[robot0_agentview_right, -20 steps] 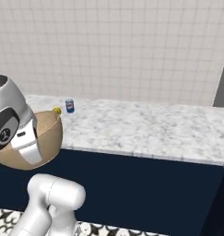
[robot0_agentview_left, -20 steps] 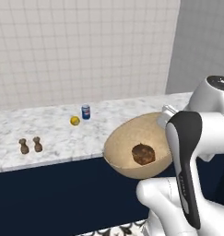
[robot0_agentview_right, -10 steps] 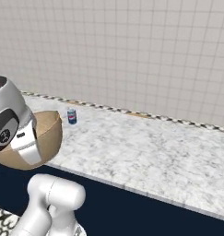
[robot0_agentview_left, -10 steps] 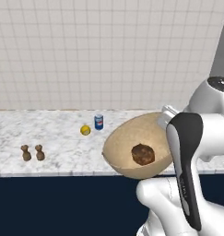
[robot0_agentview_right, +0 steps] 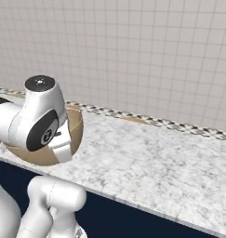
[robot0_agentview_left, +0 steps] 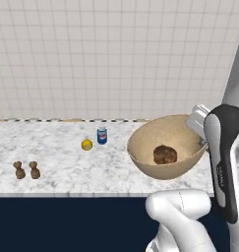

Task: Open the cabinet, pick up the bread from the cabinet and place it in the basket. Then move the basket to the dining counter.

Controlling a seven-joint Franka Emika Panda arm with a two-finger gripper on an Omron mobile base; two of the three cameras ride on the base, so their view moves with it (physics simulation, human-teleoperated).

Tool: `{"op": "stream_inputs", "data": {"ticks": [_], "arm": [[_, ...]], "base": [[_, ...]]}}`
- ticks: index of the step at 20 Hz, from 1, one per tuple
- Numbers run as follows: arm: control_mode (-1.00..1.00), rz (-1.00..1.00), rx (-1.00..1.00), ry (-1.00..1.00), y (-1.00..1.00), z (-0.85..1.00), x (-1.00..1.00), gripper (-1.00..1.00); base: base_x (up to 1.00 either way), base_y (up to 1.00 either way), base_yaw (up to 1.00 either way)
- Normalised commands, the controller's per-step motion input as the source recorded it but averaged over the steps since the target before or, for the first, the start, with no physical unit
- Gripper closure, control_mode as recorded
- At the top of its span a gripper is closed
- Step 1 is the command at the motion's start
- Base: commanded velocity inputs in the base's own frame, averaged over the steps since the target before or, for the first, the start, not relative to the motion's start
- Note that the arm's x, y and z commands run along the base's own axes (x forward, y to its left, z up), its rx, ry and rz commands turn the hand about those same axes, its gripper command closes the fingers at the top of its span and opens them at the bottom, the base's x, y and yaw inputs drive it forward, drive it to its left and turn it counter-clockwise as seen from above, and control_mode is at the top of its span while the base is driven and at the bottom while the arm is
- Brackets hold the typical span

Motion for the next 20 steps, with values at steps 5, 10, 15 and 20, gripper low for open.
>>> {"op": "stream_inputs", "data": {"ticks": [5, 10, 15, 20], "arm": [[-1.00, 0.00, 0.11, -0.02, -0.54, -0.13, 1.00, 1.00], [-1.00, -0.01, 0.00, 0.00, -0.35, -0.56, 0.93, 1.00], [-1.00, 0.05, 0.01, -0.10, -0.53, -0.46, 0.72, 1.00], [-1.00, 0.08, 0.01, -0.11, -0.54, -0.49, 0.57, 1.00]], "base": [[0.00, 0.00, 0.00], [0.00, 0.00, 0.00], [0.00, 0.00, 0.00], [0.00, 0.00, 0.00]]}}
